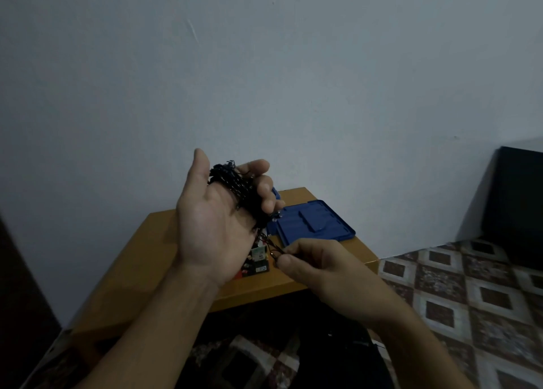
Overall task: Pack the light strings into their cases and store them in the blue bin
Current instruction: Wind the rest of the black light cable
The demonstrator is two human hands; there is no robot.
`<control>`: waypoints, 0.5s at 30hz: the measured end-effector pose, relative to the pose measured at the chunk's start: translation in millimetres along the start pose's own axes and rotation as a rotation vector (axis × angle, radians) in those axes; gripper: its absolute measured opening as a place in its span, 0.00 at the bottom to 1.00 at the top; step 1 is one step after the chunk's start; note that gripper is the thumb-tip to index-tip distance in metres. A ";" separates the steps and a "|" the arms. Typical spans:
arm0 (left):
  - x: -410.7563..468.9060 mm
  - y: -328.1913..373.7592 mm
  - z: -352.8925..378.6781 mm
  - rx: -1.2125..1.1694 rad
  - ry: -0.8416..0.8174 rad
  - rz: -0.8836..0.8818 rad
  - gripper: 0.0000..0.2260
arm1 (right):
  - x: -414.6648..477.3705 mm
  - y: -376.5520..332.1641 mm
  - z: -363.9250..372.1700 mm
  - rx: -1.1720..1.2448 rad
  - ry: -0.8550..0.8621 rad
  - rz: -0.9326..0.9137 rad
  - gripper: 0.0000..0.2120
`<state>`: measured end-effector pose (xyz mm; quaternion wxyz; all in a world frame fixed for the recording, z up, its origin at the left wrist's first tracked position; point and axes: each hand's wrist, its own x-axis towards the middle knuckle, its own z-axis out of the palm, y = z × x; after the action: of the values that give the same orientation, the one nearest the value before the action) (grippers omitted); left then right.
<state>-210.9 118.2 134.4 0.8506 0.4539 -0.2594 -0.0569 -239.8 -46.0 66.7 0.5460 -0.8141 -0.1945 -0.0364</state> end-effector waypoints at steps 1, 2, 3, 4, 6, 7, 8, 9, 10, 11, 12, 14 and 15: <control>0.0 -0.1 0.2 0.014 -0.007 0.006 0.33 | -0.6 -0.9 0.1 0.002 -0.011 -0.006 0.12; -0.1 0.1 0.4 0.031 -0.014 0.011 0.33 | -0.9 -1.4 0.0 0.000 -0.019 -0.007 0.11; -0.2 0.1 0.3 0.053 -0.019 0.017 0.33 | -1.3 -1.6 -0.2 -0.002 -0.023 -0.003 0.12; 0.2 -0.4 0.1 0.083 -0.023 0.025 0.34 | -1.5 -1.6 -0.6 -0.003 -0.028 0.004 0.12; 1.1 -1.6 0.1 0.178 -0.024 0.046 0.34 | -1.8 -2.0 -1.2 0.003 -0.040 0.010 0.13; 1.8 -2.9 0.1 0.238 -0.019 0.056 0.34 | -1.9 -2.5 -1.4 0.009 -0.047 0.009 0.13; 2.3 -5.1 0.1 0.297 -0.014 0.066 0.35 | -2.1 -3.0 -1.5 0.015 -0.049 0.011 0.13; 3.2 -7.7 -0.6 0.356 -0.007 0.074 0.35 | -2.4 -3.5 -1.8 0.017 -0.047 0.017 0.13; 3.3 -10.2 -1.7 0.408 0.001 0.081 0.35 | -2.7 -3.8 -2.3 0.010 -0.040 0.025 0.14; 5.0 -13.5 -4.5 0.459 0.008 0.091 0.36 | -2.9 -4.0 -2.9 -0.006 -0.030 0.033 0.14; 6.8 -16.3 -7.3 0.507 0.010 0.098 0.37 | -3.2 -4.1 -4.1 -0.028 -0.020 0.041 0.15; 13.2 -21.6 -14.0 0.583 0.012 0.098 0.40 | -4.2 -4.4 -7.5 -0.062 0.001 0.051 0.16; 16.4 -24.2 -17.3 0.612 0.016 0.084 0.41 | -4.9 -4.8 -9.7 -0.074 0.015 0.054 0.16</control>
<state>-184.9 111.6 113.5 0.6781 0.6782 -0.2763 0.0628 -244.5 -54.5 73.4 0.5176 -0.8385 -0.1670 -0.0349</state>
